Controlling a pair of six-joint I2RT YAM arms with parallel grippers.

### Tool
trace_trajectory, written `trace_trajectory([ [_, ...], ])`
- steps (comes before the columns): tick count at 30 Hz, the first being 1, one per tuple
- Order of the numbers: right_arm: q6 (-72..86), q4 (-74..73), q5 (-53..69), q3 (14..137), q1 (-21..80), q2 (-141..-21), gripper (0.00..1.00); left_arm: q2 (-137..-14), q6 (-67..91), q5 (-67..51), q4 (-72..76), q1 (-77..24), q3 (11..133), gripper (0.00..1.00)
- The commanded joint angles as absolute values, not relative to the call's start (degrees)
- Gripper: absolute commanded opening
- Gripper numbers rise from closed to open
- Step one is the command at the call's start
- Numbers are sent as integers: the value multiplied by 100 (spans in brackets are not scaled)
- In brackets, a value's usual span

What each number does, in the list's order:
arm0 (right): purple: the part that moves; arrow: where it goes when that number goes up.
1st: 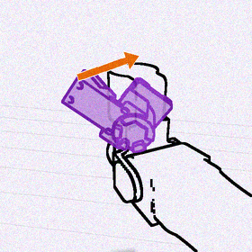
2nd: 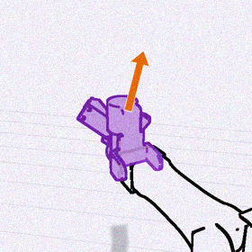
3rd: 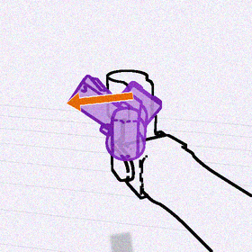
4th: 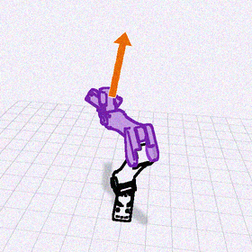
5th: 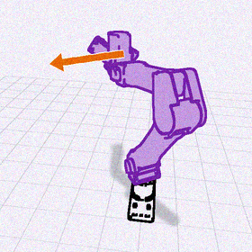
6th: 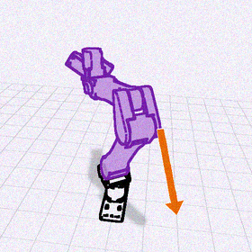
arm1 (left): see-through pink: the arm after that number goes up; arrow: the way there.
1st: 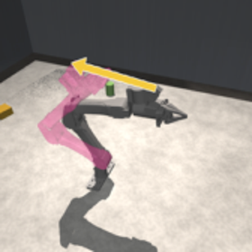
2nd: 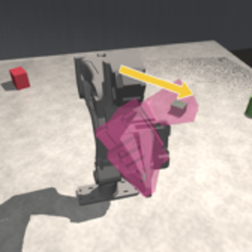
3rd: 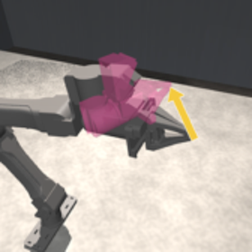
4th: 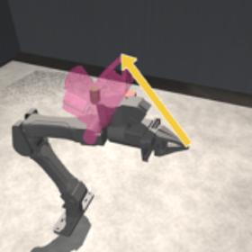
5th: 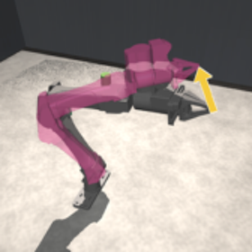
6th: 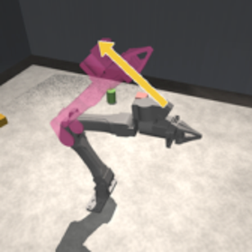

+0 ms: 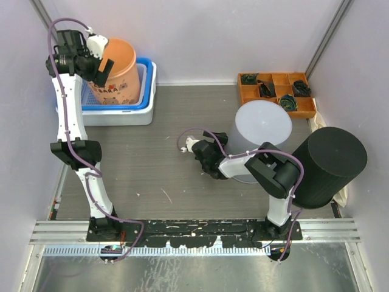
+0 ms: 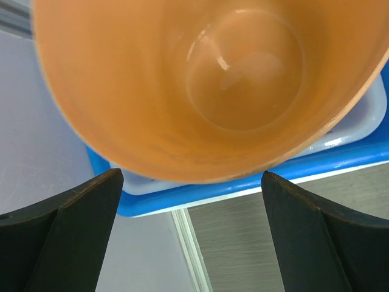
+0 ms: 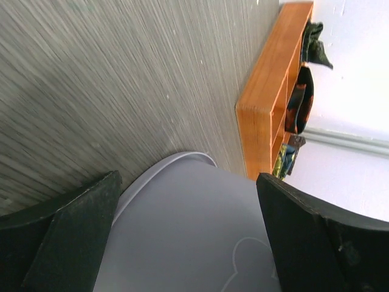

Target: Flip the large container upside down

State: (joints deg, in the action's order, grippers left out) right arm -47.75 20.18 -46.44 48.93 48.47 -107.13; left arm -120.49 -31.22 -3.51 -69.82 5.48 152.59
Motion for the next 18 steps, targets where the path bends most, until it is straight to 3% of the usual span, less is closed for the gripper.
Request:
trace_trajectory([
  [1,-4833,2381,-4602,4436,4632,-10205,100,-11999,-3592,-909,-7091,556,15264,99],
  [10,-4948,2252,-4300,4074,3719,-9893,100,-11764,-4706,-1964,-6933,556,14867,99],
  [18,-4843,1872,-4209,3824,3253,-9415,100,-11618,-5509,-2172,-6590,461,14881,99],
])
